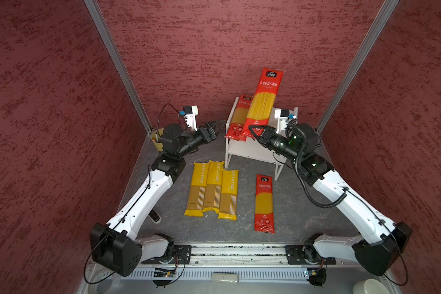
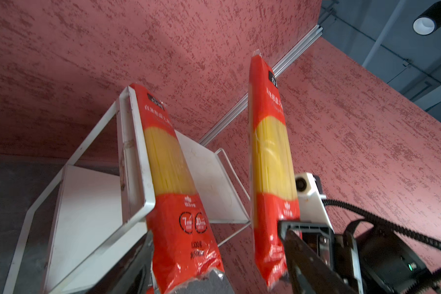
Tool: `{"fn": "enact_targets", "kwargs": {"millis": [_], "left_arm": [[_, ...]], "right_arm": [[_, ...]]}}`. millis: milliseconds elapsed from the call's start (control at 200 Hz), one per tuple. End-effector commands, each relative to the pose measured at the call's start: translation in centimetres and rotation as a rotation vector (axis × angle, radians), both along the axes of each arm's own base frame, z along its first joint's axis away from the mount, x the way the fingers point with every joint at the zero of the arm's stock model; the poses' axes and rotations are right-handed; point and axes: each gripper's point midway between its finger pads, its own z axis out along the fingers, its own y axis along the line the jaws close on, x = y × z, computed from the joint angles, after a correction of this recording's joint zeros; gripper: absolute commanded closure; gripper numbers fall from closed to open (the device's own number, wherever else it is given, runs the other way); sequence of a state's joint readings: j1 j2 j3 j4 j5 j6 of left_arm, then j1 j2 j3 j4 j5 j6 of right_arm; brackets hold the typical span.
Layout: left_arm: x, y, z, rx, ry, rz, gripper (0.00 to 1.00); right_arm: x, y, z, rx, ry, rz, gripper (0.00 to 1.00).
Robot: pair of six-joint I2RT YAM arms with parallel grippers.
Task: Arrange pasta packages on shelves
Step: Pick up the pasta bag from the center of the table, then place the pasta bag on the shelf.
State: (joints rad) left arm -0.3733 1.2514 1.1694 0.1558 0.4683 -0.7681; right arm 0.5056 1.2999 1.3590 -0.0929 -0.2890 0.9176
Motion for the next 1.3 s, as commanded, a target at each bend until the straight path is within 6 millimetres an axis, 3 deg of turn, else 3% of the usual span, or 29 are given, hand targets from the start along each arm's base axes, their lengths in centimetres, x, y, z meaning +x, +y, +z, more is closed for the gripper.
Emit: {"fn": "enact_targets", "kwargs": {"millis": [0,180,396,571,777,1072,1197,1298], "left_arm": [[-0.5,-0.5,-2.3,0.052,0.025,0.025,0.2],[-1.5,-1.7,-4.2,0.073,0.053,0.008,0.2],[-1.9,-3.4,-5.3,0.071,0.078,-0.024,0.2],[-2.3,-4.5,-5.9,0.079,0.078,-0.038,0.2],[-2.8,-5.7,-6.8,0.089,0.085,-0.06,0.2],[-4.2,-7.7,-7.5,0.095,0.085,-0.098,0.2],[-4.3,-7.8,-7.7,0.095,0.088,-0.096,0.2],[-4.2,-7.8,-7.6,0.099,0.08,-0.096,0.2]], "right_arm": [[0.9,-0.9,2.7,0.017,-0.026,-0.007,0.92],[1.8,-0.2,1.2,0.06,0.045,0.037,0.87],[1.7,-0.8,-0.2,0.084,0.086,0.042,0.59],[0.7,-1.5,-1.5,0.119,0.117,0.042,0.49],[0.2,-2.1,-3.3,0.113,0.144,0.024,0.51],[1.3,-0.8,-2.9,0.068,0.113,0.07,0.79],[1.0,-0.8,-3.5,0.055,0.122,0.085,0.78],[0.4,-1.1,-3.7,0.046,0.118,0.09,0.65]]}}
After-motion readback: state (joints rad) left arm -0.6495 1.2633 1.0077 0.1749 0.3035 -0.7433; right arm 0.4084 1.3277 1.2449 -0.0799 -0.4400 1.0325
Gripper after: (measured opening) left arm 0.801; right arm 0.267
